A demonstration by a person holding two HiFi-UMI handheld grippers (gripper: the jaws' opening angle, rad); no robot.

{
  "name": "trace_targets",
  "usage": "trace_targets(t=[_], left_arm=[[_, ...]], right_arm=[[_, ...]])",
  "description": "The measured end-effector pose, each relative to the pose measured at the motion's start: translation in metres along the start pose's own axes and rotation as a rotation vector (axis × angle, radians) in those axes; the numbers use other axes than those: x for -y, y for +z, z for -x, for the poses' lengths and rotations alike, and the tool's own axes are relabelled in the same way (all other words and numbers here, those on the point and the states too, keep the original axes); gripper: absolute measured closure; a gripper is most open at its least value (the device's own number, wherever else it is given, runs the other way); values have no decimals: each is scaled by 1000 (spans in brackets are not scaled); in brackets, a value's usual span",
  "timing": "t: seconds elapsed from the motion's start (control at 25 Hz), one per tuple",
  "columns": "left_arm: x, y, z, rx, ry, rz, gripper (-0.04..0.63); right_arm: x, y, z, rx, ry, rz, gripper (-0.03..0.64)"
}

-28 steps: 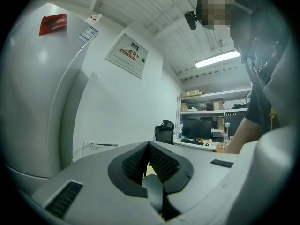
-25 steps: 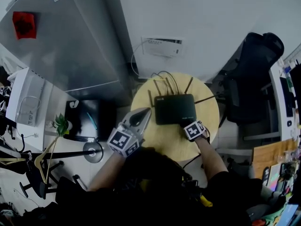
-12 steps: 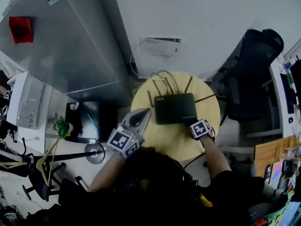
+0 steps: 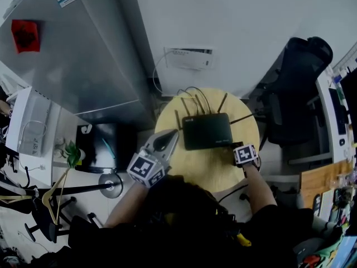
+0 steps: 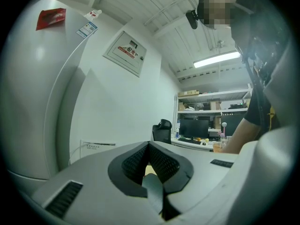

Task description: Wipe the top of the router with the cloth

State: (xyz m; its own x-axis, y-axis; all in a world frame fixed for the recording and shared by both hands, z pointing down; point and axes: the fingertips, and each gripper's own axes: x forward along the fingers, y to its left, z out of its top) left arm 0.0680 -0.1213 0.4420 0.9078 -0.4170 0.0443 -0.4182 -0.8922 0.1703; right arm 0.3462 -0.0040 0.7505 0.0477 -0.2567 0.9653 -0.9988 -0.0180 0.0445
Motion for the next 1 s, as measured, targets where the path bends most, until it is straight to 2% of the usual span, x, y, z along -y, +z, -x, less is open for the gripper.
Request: trace_targets(t=[0.16, 0.36, 0.4, 0.52, 0.6, 0.68, 0.88, 1.0], left_arm=[[-1, 0, 0, 16, -17, 5, 603], [-5, 6, -1, 50, -16, 29, 604], [-7, 7, -1, 55, -15, 30, 603], [-12, 9, -1, 68, -7, 38, 604], [-16, 8, 0, 67, 2, 50, 603], [-22, 7, 2, 70, 15, 61, 603], [-42, 2, 13, 62, 63, 96, 603], [-56, 0, 31, 51, 125, 104, 603]], right_arm=[[25, -16, 15, -41, -54, -103, 551], [37, 3, 44, 11, -136, -86, 551], [32, 13, 49, 35, -132, -84, 551], [2, 68, 61, 229, -28, -28, 551], [-19, 87, 68, 266, 28, 24, 551], [-43, 105, 73, 290, 59, 139, 551], [-113, 158, 77, 343, 79, 549, 551], [-154, 182, 71, 345, 39, 875, 551]])
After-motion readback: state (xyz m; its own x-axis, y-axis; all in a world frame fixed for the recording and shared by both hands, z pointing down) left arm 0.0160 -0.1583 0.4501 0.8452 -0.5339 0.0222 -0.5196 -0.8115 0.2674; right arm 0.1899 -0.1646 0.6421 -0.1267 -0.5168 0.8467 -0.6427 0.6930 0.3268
